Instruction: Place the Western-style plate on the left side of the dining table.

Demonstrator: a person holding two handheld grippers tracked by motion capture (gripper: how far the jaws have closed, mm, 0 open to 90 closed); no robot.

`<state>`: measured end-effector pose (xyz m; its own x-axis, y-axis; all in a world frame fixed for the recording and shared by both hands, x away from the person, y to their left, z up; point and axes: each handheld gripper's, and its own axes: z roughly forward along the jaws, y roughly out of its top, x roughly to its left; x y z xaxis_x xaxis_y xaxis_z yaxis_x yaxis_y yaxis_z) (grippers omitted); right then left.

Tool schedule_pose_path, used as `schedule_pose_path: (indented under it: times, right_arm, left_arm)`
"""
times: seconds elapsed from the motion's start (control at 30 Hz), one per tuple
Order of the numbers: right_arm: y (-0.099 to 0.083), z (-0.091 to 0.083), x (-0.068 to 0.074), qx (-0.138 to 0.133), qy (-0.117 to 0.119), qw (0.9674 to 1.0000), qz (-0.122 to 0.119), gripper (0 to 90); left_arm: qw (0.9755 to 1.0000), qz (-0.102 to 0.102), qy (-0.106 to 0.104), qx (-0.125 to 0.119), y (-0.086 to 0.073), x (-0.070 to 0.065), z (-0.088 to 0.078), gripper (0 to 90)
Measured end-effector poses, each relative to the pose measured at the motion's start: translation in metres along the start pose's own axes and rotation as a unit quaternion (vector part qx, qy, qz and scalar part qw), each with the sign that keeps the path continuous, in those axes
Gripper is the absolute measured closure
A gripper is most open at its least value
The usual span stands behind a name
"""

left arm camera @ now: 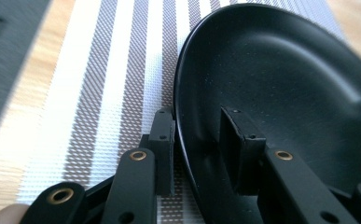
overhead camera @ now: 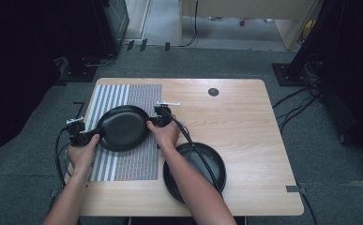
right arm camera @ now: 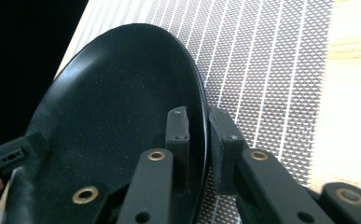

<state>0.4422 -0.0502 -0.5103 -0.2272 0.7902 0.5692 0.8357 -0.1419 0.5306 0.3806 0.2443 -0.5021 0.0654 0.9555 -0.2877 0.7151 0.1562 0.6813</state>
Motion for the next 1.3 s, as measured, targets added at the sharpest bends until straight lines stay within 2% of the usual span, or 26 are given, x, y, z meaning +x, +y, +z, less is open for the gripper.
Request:
schedule_pose_path:
  times: [0.1, 0.17, 0.27, 0.33, 0.43, 0.5, 0.6, 0.67, 0.73, 0.83, 1.0, 1.17, 1.3]
  right_arm:
    - [0.001, -0.003, 0.003, -0.008, -0.001, 1.0000, -0.002, 69.9]
    - [0.003, -0.007, 0.007, -0.020, -0.010, 0.9996, -0.019, 66.5]
    - [0.006, -0.015, 0.011, -0.033, -0.014, 0.9983, -0.046, 61.1]
    - [0.007, -0.019, 0.013, -0.038, -0.003, 0.9970, -0.067, 57.6]
    - [0.008, -0.028, 0.016, -0.051, -0.003, 0.9932, -0.105, 53.8]
    - [0.009, -0.035, 0.018, -0.059, -0.003, 0.9907, -0.122, 50.1]
    - [0.011, -0.047, 0.021, -0.077, -0.001, 0.9873, -0.139, 42.5]
    - [0.012, -0.054, 0.023, -0.081, 0.000, 0.9865, -0.142, 39.6]
    - [0.013, -0.063, 0.024, -0.085, 0.004, 0.9864, -0.141, 36.9]
    - [0.011, -0.076, 0.025, -0.078, -0.001, 0.9835, -0.163, 31.6]
    - [0.005, -0.096, 0.027, -0.084, -0.003, 0.9778, -0.192, 26.1]
    - [0.000, -0.114, 0.030, -0.086, -0.006, 0.9739, -0.210, 24.6]
    - [-0.005, -0.130, 0.031, -0.093, -0.006, 0.9695, -0.227, 24.2]
  left_arm:
    - [0.9984, 0.045, 0.033, -0.005, 0.000, -0.008, -0.001, 67.1]
    - [0.9962, 0.069, 0.053, -0.008, 0.000, -0.014, -0.003, 66.0]
    - [0.9967, 0.064, 0.047, -0.017, 0.003, -0.017, -0.008, 60.0]
    - [0.9970, 0.056, 0.045, -0.029, 0.006, -0.018, -0.014, 54.2]
    - [0.9971, 0.048, 0.037, -0.046, 0.010, -0.019, -0.023, 45.3]
    - [0.9967, 0.045, 0.034, -0.057, 0.011, -0.021, -0.029, 37.8]
    - [0.9965, 0.044, 0.028, -0.065, 0.012, -0.024, -0.038, 24.8]
    - [0.9967, 0.042, 0.019, -0.067, 0.012, -0.027, -0.044, 18.4]
    - [0.9964, 0.050, 0.017, -0.066, 0.011, -0.030, -0.049, 14.8]
    - [0.9963, 0.051, 0.009, -0.069, 0.008, -0.035, -0.056, 14.2]
    - [0.9950, 0.060, -0.008, -0.079, 0.001, -0.045, -0.070, 14.2]
    - [0.9943, 0.059, -0.024, -0.086, -0.005, -0.054, -0.082, 14.2]
    - [0.9926, 0.070, -0.034, -0.094, -0.009, -0.062, -0.092, 14.2]
